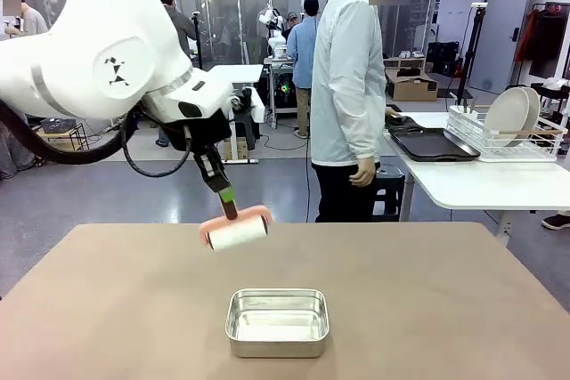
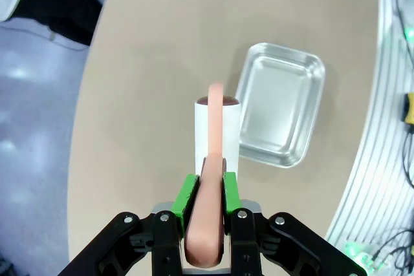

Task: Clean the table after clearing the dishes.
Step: Place the Lint Roller back on top of the Airtight Container.

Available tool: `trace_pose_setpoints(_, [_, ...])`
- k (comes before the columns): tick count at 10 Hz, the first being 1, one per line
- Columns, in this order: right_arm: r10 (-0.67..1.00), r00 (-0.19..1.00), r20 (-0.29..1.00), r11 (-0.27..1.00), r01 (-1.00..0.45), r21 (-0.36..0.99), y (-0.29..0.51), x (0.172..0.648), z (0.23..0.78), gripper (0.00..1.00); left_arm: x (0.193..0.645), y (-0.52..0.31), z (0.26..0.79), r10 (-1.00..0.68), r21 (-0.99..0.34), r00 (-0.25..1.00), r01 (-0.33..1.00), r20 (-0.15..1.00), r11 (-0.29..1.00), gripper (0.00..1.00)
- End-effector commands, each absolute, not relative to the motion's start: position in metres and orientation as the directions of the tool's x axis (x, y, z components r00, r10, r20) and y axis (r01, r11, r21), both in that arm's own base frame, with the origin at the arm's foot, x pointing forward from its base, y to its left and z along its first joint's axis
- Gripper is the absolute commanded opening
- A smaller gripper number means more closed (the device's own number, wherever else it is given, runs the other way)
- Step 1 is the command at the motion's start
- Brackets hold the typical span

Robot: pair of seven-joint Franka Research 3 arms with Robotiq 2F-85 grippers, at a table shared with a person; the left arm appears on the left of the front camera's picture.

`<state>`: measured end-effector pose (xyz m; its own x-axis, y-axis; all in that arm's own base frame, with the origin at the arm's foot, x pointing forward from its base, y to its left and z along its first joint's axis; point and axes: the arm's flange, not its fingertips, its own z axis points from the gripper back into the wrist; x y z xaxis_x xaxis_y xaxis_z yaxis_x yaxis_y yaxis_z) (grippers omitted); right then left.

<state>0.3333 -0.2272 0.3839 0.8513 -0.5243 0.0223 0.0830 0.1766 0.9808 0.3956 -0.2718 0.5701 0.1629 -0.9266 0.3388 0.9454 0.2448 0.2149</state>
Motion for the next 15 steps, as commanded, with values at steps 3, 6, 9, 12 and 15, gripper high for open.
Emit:
trace_pose_setpoints(3, [-0.524,0.852,0.024,0.173,0.079,0.982,-0.226,0.332,0.386,1.0,0.386,-0.309,0.554,-0.953,0.132,-0.001,0.99,0.304,0.042,0.0])
trace_pose_setpoints(6, [-0.524,0.852,0.024,0.173,0.079,0.982,-0.226,0.332,0.386,1.0,0.398,-0.331,0.535,-0.955,0.096,-0.035,0.995,0.294,-0.006,0.0])
trace_pose_setpoints(9, [-0.524,0.852,0.024,0.173,0.079,0.982,-0.226,0.332,0.386,1.0,0.419,-0.343,0.519,-0.964,0.023,-0.066,0.998,0.256,-0.062,0.0])
trace_pose_setpoints(12, [-0.524,0.852,0.024,0.173,0.079,0.982,-0.226,0.332,0.386,1.0,0.434,-0.346,0.498,-0.97,-0.044,-0.051,0.997,0.238,-0.063,0.0])
trace_pose_setpoints(15, [-0.524,0.852,0.024,0.173,0.079,0.982,-0.226,0.332,0.386,1.0,0.448,-0.351,0.477,-0.97,-0.041,-0.022,0.999,0.241,-0.032,0.0])
